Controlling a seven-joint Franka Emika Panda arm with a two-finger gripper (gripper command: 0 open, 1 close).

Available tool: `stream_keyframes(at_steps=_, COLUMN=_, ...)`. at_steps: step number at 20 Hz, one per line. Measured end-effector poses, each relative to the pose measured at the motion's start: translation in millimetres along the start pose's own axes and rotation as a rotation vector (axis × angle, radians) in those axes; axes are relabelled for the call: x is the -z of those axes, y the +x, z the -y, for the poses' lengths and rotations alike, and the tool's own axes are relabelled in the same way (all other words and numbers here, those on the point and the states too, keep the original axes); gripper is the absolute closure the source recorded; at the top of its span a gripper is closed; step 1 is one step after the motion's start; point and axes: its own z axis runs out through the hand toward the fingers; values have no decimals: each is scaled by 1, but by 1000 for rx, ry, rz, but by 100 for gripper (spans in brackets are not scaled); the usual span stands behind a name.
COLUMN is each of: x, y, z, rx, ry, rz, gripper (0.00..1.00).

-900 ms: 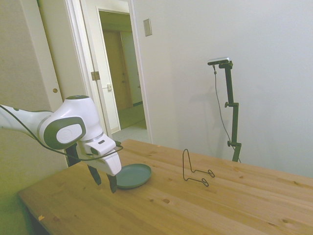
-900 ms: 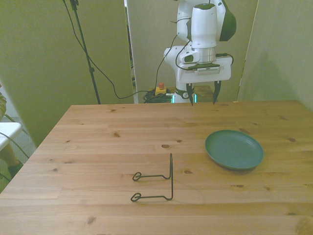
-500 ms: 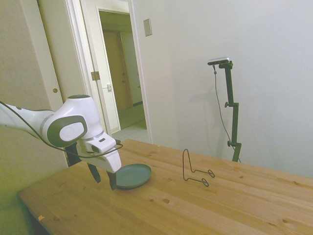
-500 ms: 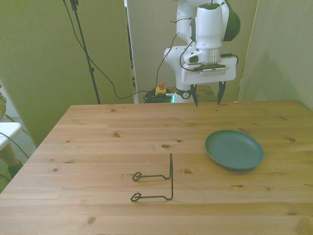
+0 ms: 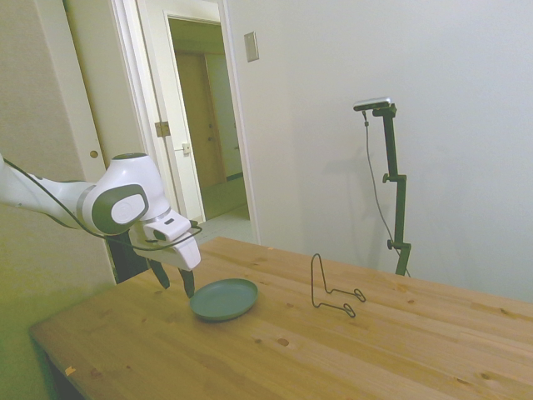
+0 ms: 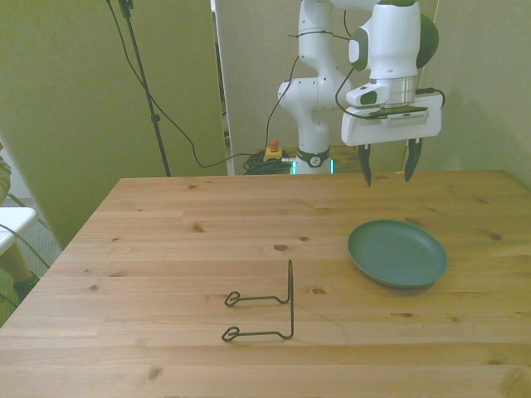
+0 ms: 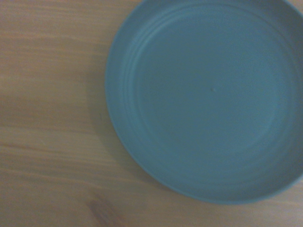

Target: Load the plate

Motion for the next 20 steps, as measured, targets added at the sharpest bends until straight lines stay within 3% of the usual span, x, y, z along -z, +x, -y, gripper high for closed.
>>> stream_keyframes(at_steps=8, x=-20, y=17, z=46, rx=-15, ry=7, rz=-7, gripper=0)
stream_keyframes(at_steps=20, x=-58, y=24, z=87, rx=-11, ry=-19, rz=16, gripper=0)
